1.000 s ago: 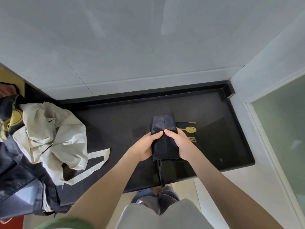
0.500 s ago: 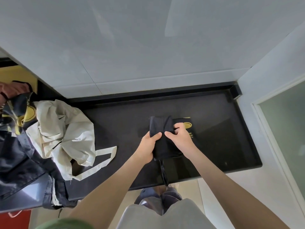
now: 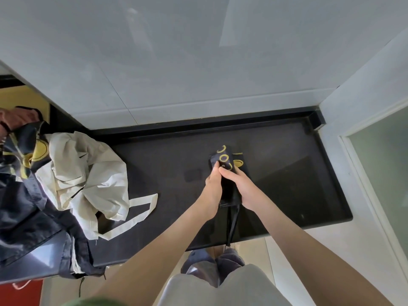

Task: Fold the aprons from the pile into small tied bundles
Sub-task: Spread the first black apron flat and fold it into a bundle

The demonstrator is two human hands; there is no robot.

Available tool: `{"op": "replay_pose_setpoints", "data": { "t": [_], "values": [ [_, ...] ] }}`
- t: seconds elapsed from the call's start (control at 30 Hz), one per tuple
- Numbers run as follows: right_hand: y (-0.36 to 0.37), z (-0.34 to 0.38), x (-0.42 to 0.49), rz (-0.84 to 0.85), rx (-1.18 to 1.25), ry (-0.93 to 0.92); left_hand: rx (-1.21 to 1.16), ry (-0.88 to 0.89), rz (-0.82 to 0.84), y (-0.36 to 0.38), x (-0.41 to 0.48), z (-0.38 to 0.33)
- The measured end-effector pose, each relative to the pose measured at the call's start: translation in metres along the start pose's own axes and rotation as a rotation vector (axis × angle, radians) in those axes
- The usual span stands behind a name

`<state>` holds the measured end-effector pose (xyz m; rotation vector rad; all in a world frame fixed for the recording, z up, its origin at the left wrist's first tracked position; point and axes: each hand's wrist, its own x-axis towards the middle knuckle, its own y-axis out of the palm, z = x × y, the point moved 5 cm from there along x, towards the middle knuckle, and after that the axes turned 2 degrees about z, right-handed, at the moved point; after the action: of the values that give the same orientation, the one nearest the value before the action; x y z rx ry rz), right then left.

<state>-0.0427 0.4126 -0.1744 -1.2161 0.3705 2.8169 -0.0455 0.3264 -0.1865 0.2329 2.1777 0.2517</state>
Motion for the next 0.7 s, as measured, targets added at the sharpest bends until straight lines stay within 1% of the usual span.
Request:
{"op": "replay_pose_setpoints", "data": {
  "t": [0.07, 0.13, 0.17, 0.2, 0.27, 0.3, 0.37, 0.43, 0.5, 0.53, 0.63, 0.7],
  "values": [
    [-0.004, -0.002, 0.002, -0.029, 0.024, -0.006, 0.106, 0.057, -0.098, -0.009, 0.003, -0.005],
    [-0.005, -0.003, 0.0, -0.026, 0.112, 0.001, 0.09, 0.092, -0.113, -0.018, 0.001, -0.009],
    [-0.006, -0.003, -0.002, -0.026, 0.16, 0.001, 0.027, 0.069, -0.08, -0.022, -0.001, -0.01],
    [-0.004, -0.002, -0.004, -0.015, 0.205, 0.011, -0.06, 0.033, -0.012, -0.023, -0.004, -0.012],
    [-0.002, -0.001, -0.006, 0.02, 0.254, 0.036, -0.189, -0.048, 0.174, -0.024, -0.011, -0.017],
    [-0.001, -0.001, -0.007, 0.043, 0.253, 0.048, -0.214, -0.068, 0.229, -0.025, -0.014, -0.019],
    [0.001, 0.001, -0.009, 0.062, 0.238, 0.049, -0.265, -0.092, 0.273, -0.026, -0.014, -0.021],
    [0.001, 0.004, -0.008, 0.044, 0.202, 0.041, -0.285, -0.115, 0.252, -0.025, -0.014, -0.02],
    [0.002, 0.008, -0.005, 0.036, 0.11, 0.009, -0.306, -0.142, 0.204, -0.024, -0.013, -0.018],
    [0.002, 0.01, -0.003, 0.007, 0.026, -0.019, -0.33, -0.148, 0.179, -0.024, -0.012, -0.015],
    [-0.006, 0.012, 0.009, -0.197, -0.278, -0.147, -0.416, -0.122, 0.144, -0.024, -0.007, -0.009],
    [-0.011, 0.018, 0.01, -0.314, -0.415, -0.245, -0.463, -0.09, 0.148, -0.022, -0.005, -0.007]
  ]
}}
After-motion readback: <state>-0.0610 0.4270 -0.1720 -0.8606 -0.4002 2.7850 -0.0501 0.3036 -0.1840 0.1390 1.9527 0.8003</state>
